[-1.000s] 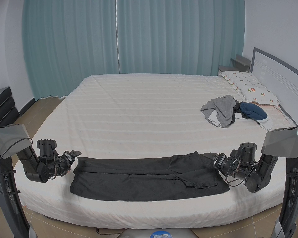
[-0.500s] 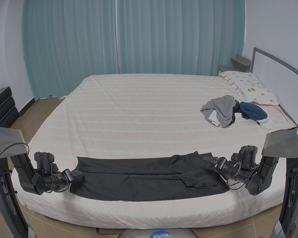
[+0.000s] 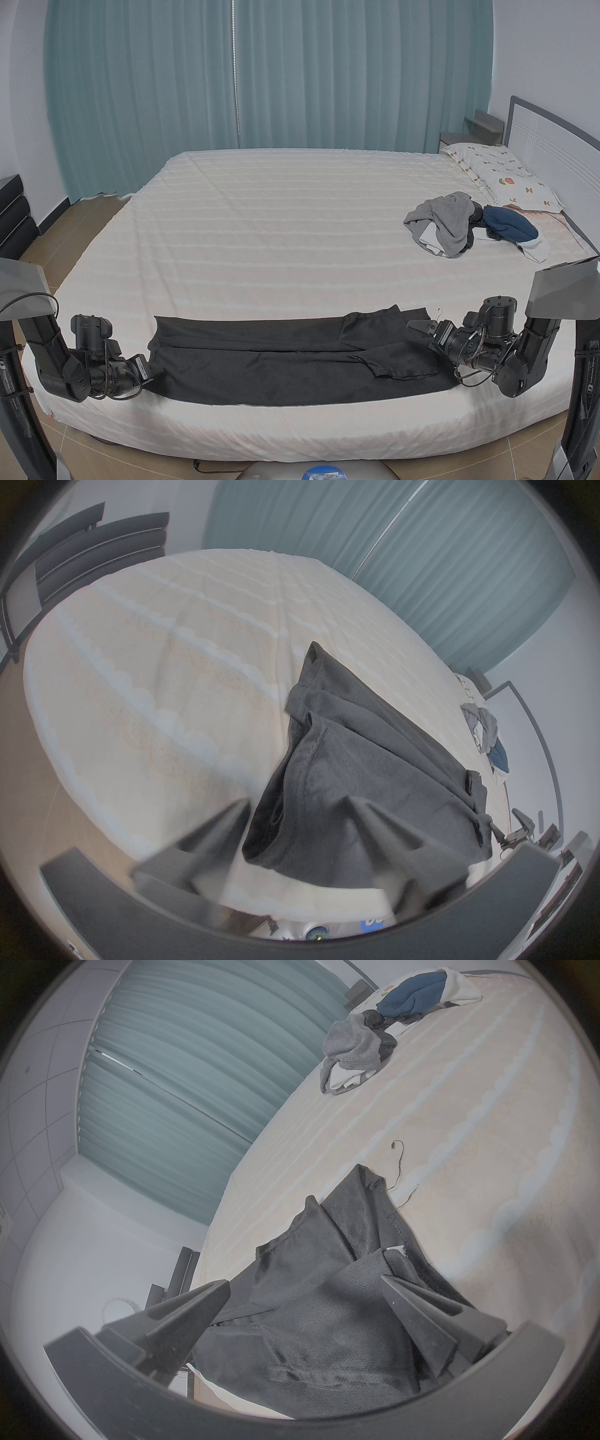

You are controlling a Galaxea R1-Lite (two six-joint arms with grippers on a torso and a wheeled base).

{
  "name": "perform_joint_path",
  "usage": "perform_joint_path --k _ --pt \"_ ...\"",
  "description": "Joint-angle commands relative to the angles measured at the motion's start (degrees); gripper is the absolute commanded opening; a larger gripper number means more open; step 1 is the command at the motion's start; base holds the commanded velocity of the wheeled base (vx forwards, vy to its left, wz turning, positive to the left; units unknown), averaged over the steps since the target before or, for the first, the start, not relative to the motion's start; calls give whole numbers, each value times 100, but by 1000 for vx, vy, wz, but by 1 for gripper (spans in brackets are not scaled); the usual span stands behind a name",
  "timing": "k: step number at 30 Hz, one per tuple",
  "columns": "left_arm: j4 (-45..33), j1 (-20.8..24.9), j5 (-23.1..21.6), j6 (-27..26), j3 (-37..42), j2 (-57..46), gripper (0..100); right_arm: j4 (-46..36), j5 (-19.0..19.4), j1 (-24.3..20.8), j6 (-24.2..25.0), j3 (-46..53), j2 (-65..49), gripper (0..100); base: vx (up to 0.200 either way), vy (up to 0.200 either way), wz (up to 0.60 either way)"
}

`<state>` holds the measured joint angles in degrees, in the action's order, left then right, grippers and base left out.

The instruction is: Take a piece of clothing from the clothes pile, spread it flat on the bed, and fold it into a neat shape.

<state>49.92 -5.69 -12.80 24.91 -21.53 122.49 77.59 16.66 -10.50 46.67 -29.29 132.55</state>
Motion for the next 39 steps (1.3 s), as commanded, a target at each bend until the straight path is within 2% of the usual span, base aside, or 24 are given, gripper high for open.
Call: perform_joint_path --k 1,13,14,18,23,25,31,35,39 --pt "-527 -28 23 -320 -9 -199 0 1 3 -14 -8 11 -10 100 0 0 0" --pt "-650 -81 269 -460 -36 -217 0 1 3 -14 -8 29 -19 100 0 0 0" --pt "-650 -81 269 -460 -36 -217 100 1 3 -5 -8 29 -19 100 0 0 0" --pt "-641 -81 252 -451 -36 -314 100 1 3 -5 -8 20 -19 100 0 0 0" --pt "-685 -274 14 -355 -326 -656 100 -7 3 4 -8 -6 -19 100 0 0 0" --pt "-773 -292 -144 -179 -545 -709 100 -7 3 13 -8 -15 -19 100 0 0 0" --pt "-1274 -169 -161 190 -1512 -639 100 -7 3 13 -8 -15 -1 100 0 0 0" --pt "-1749 -72 -407 129 -2163 -340 100 -7 3 4 -8 -33 34 100 0 0 0" --pt "-1723 51 -513 -91 -2356 214 100 -7 3 -5 -17 -24 43 100 0 0 0"
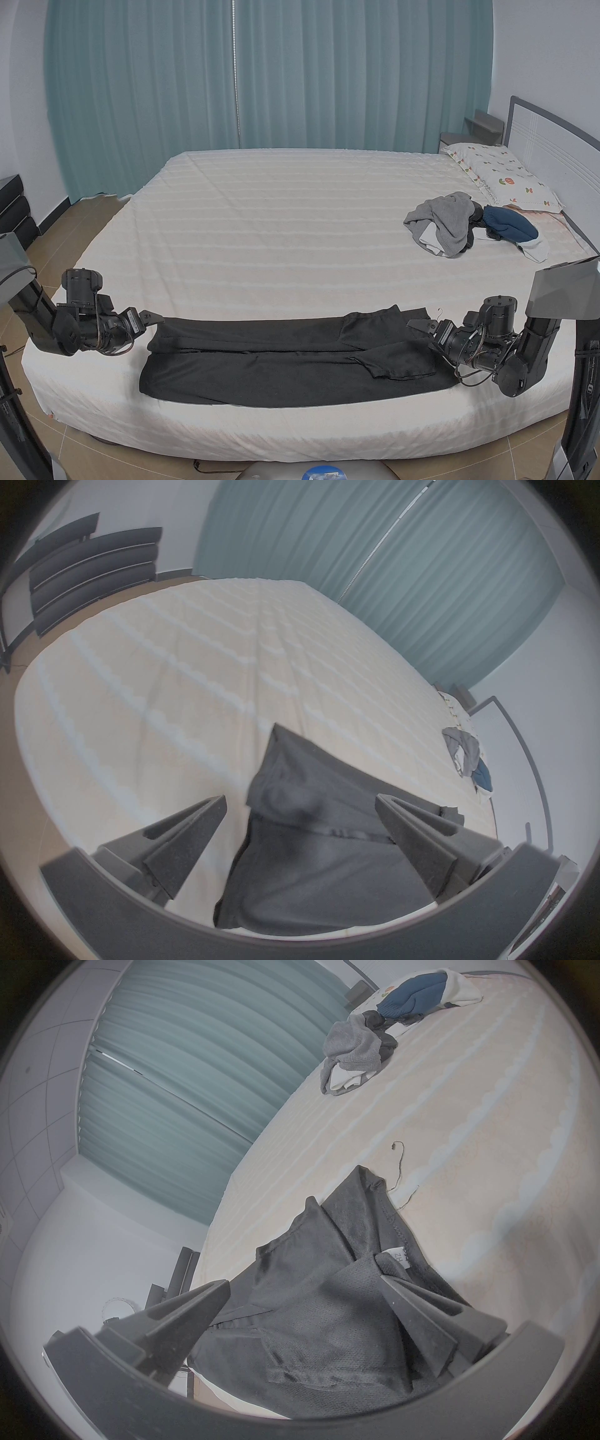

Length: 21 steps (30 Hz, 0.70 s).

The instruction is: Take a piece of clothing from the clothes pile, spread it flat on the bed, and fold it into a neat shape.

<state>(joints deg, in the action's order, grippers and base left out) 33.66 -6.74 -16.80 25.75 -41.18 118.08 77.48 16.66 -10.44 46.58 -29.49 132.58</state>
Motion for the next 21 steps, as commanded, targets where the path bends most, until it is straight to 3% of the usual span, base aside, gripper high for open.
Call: perform_joint_path --k 1,9,21 --pt "-70 173 -122 -254 -426 787 100 4 3 -11 -9 -4 48 100 0 0 0" --pt "132 261 -104 -351 -619 1332 100 -5 3 -29 -9 -13 110 100 0 0 0" --pt "405 112 -43 -606 -452 1297 100 -5 3 -38 -9 -13 110 100 0 0 0"
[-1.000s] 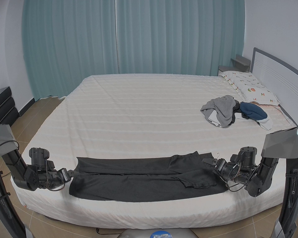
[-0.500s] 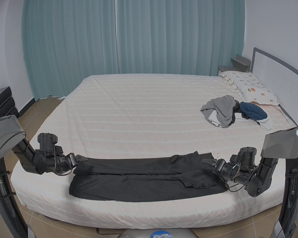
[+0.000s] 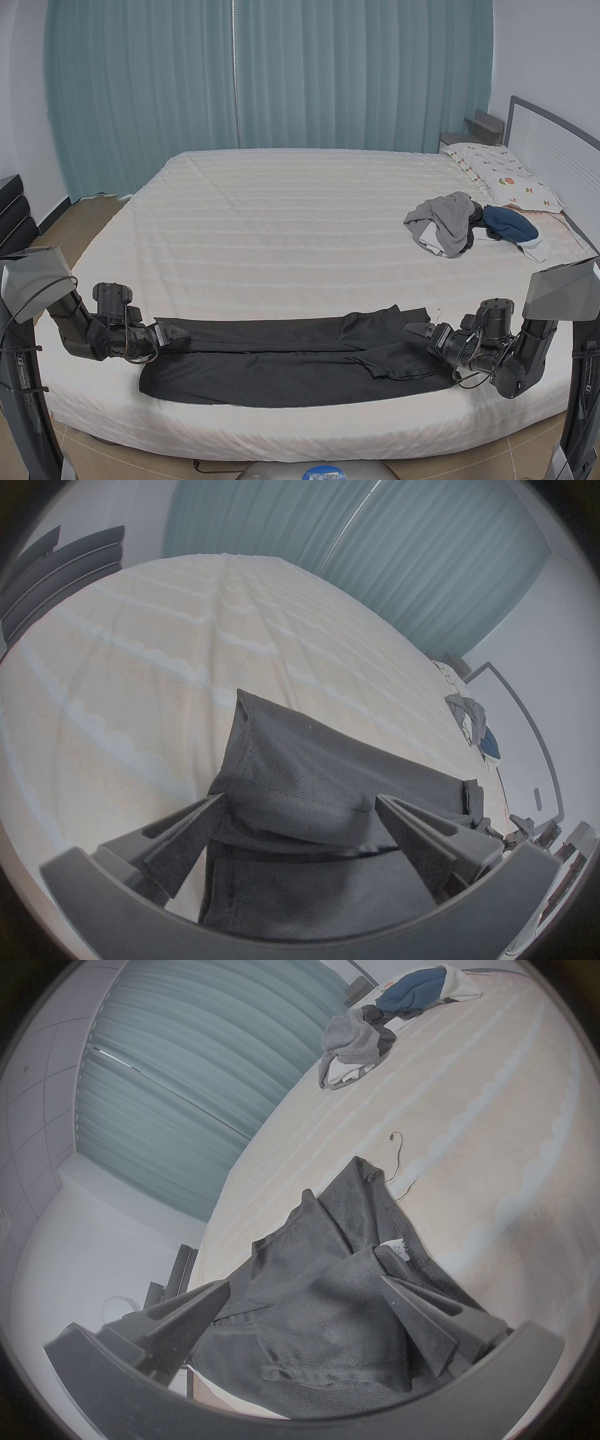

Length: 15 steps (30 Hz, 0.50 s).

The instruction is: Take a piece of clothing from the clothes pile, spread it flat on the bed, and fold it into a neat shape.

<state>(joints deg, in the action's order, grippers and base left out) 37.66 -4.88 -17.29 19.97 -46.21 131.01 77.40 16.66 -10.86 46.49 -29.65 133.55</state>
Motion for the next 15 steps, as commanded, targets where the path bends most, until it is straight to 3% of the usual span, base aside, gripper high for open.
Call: perform_joint_path --k 1,15 --pt "-4 -119 6 -98 69 -6 100 3 3 5 0 3 13 100 0 0 0" --pt "58 -295 -3 -274 95 -49 100 3 3 5 0 12 5 100 0 0 0"
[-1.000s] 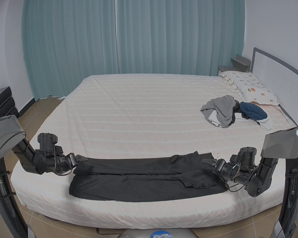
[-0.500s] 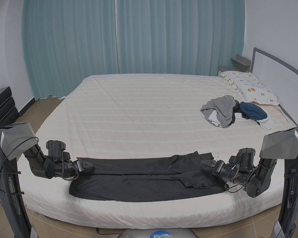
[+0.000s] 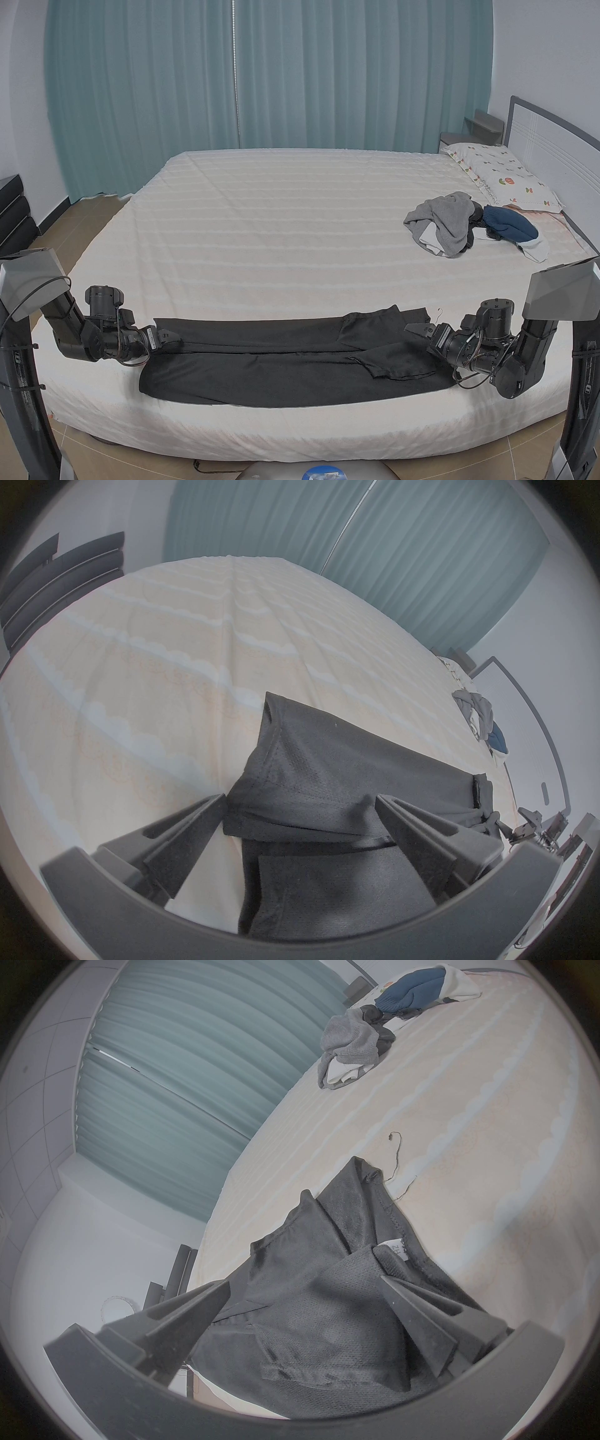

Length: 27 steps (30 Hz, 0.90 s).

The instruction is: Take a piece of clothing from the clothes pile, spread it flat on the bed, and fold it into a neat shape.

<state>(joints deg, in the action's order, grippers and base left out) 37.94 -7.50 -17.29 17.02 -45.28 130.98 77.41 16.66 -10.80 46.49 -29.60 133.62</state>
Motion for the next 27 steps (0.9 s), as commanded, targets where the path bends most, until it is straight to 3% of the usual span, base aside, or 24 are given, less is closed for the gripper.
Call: perform_joint_path --k 1,16,17,27 --pt "30 -41 -12 21 10 -63 100 2 3 -1 0 -2 -3 100 0 0 0" --pt "47 73 -337 -14 89 86 100 2 3 -1 0 -2 -3 100 0 0 0" --pt "47 99 -328 -41 159 86 0 2 3 -10 0 -2 -3 100 0 0 0" --pt "135 240 -337 -190 467 -63 0 2 3 -1 0 24 -29 100 0 0 0"
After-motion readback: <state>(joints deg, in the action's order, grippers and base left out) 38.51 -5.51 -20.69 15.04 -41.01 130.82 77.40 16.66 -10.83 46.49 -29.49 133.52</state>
